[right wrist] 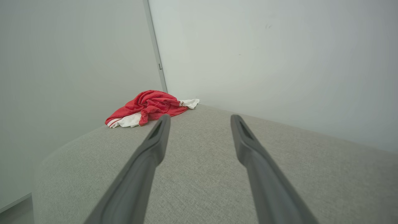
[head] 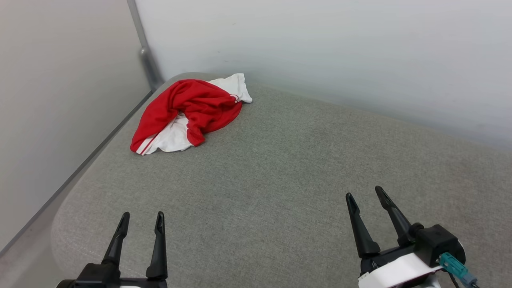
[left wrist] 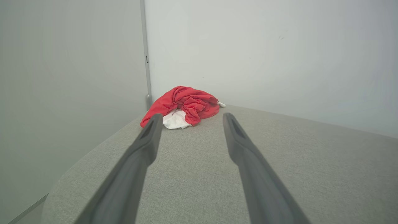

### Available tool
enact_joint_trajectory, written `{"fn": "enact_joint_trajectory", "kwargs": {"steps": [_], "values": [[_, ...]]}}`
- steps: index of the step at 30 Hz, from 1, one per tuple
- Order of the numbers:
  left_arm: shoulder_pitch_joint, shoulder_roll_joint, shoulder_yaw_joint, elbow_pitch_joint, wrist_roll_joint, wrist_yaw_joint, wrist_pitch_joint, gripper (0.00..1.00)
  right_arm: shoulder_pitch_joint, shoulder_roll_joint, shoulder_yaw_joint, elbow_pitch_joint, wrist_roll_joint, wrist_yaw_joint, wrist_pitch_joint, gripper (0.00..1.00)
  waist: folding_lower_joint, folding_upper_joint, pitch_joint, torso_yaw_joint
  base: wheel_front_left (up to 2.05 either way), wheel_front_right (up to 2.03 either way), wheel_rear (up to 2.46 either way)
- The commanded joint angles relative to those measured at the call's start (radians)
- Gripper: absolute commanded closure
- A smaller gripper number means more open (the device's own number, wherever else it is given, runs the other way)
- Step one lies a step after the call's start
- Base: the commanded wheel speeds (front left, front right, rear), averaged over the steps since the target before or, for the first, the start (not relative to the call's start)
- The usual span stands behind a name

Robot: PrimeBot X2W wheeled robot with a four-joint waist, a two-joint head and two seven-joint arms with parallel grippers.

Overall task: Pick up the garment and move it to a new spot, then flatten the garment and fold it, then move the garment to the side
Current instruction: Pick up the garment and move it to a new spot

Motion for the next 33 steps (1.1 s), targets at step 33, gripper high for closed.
{"fn": "enact_joint_trajectory", "kwargs": {"steps": [33], "values": [[-0.646, 0.427, -0.062, 0.309, -0.402, -0.048, 0.153, 0.00, -0.167, -0.058, 0.007, -0.275, -0.166, 0.000, 0.005, 0.00, 0.0000, 0.0000, 0.530, -0.175, 0.00, 0.00, 0.00]]}}
